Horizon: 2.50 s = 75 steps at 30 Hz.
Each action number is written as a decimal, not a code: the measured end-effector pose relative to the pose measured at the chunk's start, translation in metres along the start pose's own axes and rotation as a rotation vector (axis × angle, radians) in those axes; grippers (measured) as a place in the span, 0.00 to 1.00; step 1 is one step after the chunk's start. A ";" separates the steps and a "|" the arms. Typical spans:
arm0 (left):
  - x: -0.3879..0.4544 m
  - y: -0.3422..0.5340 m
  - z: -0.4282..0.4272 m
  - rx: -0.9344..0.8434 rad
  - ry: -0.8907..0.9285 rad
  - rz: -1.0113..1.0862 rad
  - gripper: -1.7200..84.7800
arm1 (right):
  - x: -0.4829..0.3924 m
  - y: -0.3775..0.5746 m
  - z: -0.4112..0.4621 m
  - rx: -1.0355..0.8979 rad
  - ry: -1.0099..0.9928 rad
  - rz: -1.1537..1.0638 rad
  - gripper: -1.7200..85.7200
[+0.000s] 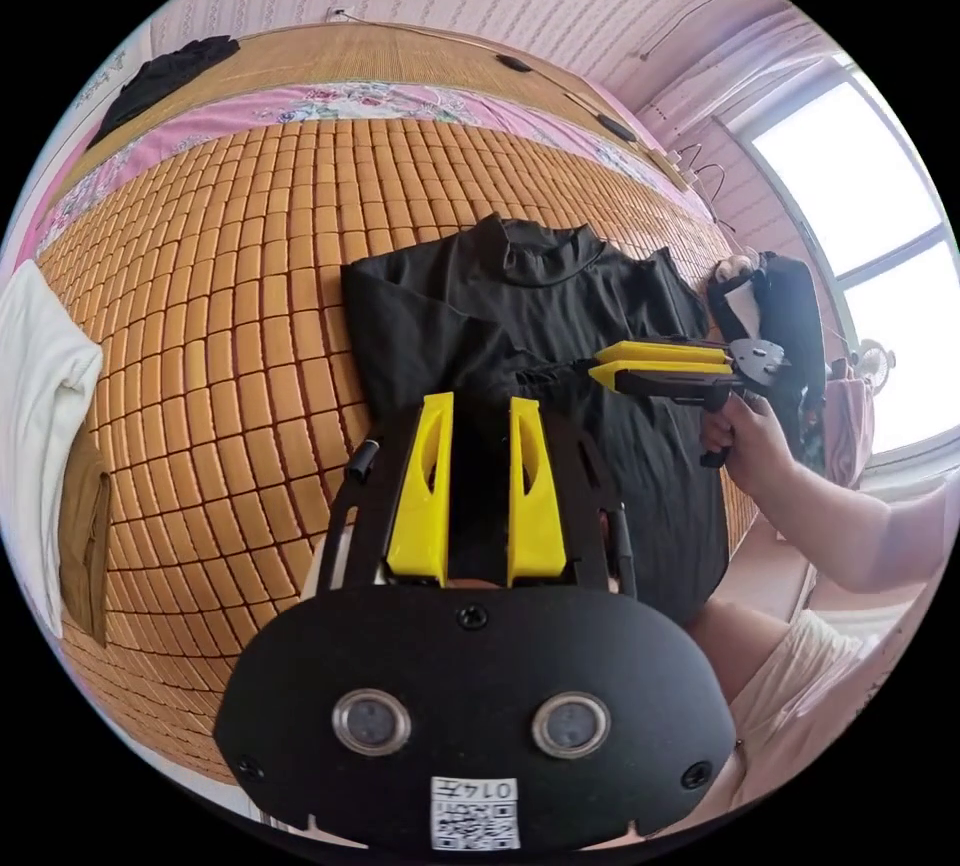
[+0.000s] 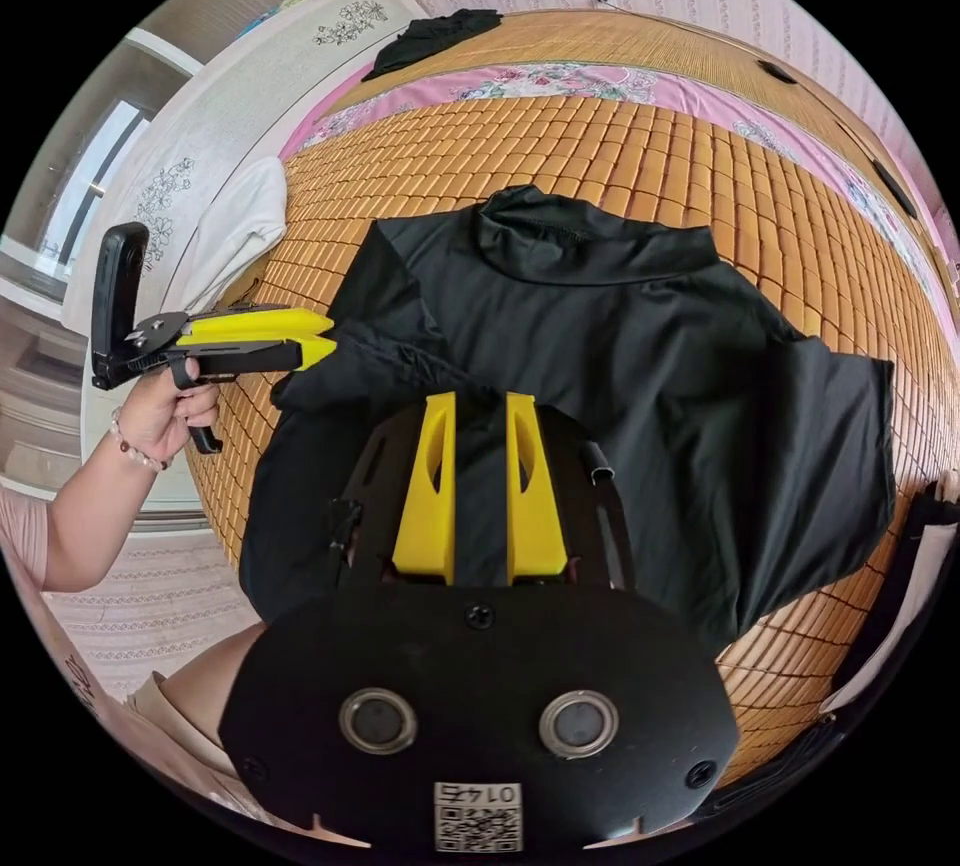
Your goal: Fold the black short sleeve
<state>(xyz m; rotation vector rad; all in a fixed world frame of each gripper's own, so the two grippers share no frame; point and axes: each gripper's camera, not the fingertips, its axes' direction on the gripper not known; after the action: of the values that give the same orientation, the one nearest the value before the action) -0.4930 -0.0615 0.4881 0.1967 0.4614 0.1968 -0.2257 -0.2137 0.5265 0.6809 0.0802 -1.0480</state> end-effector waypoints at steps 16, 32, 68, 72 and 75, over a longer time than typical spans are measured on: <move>-0.010 0.117 -0.084 0.477 -0.149 -0.390 0.01 | -0.132 -0.094 -0.015 0.195 -0.328 -0.294 0.02; -0.045 0.182 -0.067 0.487 -0.194 -0.718 0.01 | -0.268 -0.123 0.096 -0.142 -0.240 -0.604 0.02; 0.208 -0.013 -0.027 0.384 -0.096 -0.103 0.01 | 0.145 0.236 -0.203 0.225 0.240 0.468 0.09; 0.276 -0.083 0.011 0.328 -0.005 0.066 0.01 | 0.189 0.245 -0.215 0.243 0.241 0.522 0.11; 0.320 -0.129 0.041 0.269 0.069 0.173 0.03 | 0.222 0.247 -0.221 0.277 0.183 0.560 0.12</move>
<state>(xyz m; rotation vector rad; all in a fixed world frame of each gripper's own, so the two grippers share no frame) -0.1755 -0.1178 0.3595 0.4957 0.5397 0.3115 0.1471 -0.1843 0.3867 0.9801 -0.0968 -0.4589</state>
